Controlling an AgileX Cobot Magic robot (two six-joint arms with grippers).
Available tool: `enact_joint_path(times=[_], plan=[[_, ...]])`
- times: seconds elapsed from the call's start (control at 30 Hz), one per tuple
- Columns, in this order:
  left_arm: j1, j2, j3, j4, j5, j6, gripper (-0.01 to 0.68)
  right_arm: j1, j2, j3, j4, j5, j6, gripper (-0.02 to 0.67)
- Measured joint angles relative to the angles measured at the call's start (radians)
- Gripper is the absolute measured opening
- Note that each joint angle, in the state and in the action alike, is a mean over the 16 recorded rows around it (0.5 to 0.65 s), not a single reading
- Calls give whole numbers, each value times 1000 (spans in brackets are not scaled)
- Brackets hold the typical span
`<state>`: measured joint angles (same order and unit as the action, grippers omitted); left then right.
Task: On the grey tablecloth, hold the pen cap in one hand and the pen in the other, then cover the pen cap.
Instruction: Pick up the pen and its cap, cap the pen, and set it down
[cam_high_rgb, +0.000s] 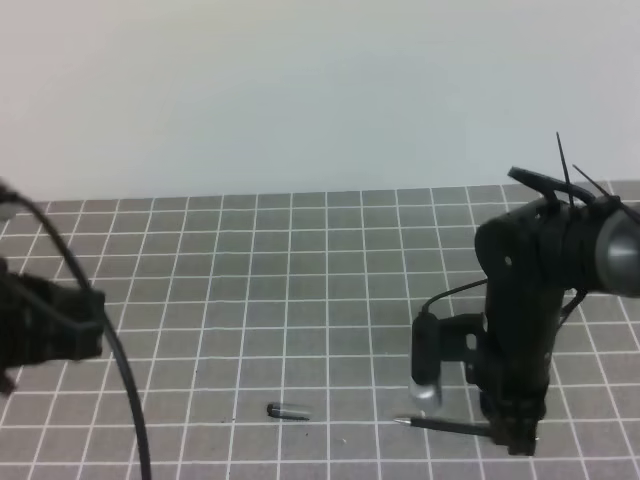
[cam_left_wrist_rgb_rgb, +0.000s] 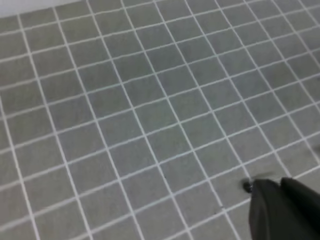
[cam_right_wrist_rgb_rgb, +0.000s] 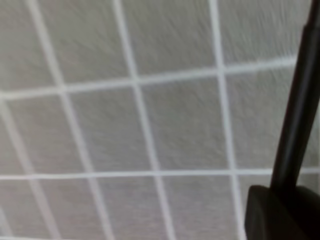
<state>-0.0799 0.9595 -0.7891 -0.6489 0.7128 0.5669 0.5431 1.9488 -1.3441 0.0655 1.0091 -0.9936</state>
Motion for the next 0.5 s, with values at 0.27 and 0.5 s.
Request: enact_joint_path(times=[0.27, 0.5], plan=[[-46, 230, -154, 1, 108, 278, 227, -1, 0, -109, 88, 150, 36, -4], [-162, 409, -215, 49, 150, 574, 373, -11, 0, -167, 55, 212, 104, -4]])
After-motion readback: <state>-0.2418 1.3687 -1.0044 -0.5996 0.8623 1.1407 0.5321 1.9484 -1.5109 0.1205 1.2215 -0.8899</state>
